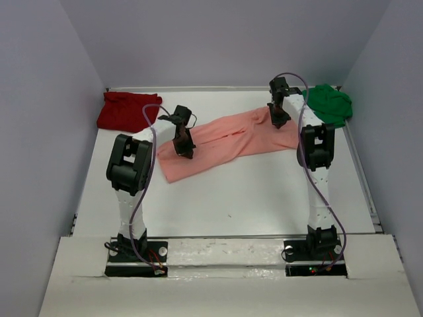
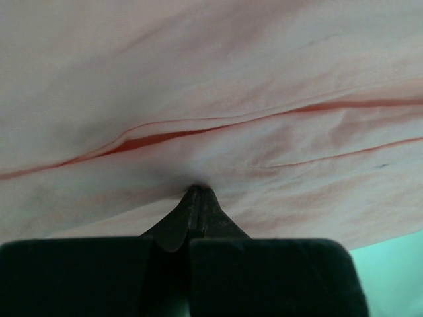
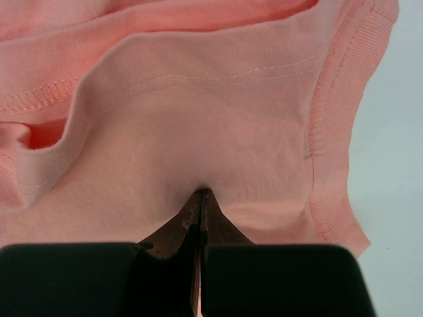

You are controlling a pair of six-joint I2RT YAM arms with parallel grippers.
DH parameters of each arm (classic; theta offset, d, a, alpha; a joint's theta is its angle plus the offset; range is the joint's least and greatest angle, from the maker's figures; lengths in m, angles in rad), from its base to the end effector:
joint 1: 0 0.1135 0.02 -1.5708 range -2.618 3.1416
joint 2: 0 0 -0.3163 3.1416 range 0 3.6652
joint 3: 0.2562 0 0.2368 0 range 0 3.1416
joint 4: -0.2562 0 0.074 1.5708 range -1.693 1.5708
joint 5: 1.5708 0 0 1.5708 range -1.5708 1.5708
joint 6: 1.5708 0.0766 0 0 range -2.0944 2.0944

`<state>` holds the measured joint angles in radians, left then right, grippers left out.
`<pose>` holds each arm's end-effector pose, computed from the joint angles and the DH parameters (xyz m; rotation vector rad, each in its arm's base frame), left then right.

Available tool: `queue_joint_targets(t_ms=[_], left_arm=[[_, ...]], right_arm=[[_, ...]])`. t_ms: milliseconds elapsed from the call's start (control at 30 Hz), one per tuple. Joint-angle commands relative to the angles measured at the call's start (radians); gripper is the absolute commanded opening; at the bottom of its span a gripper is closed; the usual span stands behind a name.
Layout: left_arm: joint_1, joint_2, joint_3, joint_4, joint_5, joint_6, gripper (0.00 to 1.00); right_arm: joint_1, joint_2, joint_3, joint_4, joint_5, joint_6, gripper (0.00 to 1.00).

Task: Fold and stack the t-shirts
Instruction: Rotate the tshirt 90 degrees

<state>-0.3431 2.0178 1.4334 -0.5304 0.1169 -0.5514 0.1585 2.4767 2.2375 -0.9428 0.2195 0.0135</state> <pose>0.4179 -0.1588 0.1876 -0.2487 2.7387 -0.4210 0.5577 0.0722 0.1750 -0.1384 2.7225 -0.2531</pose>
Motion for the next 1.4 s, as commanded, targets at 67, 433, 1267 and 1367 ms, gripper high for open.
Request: queue_joint_targets(t_ms=[67,433,1267,1367], left_arm=[[-0.131,-0.069,-0.097,-0.098,0.033,-0.062,0.0],[-0.336,-0.163,-0.261,-0.057,0.079,-0.165,0.0],[-0.7,0.081,0.218,-0.118,0.211,-0.164,0.0],[-0.703,0.078,0.257,-0.123,0.196,-0.139,0.0]], right_arm=[[0.003,0.094,0.135,-0.034,-0.066,-0.061,0.0],[0.003,0.197,0.309,-0.065,-0.179,-0.122,0.0],[0.021,0.229,0.413,0.006,-0.4,-0.251,0.0],[0.021,0.219,0.413,0.021,-0.411,-0.247,0.0]])
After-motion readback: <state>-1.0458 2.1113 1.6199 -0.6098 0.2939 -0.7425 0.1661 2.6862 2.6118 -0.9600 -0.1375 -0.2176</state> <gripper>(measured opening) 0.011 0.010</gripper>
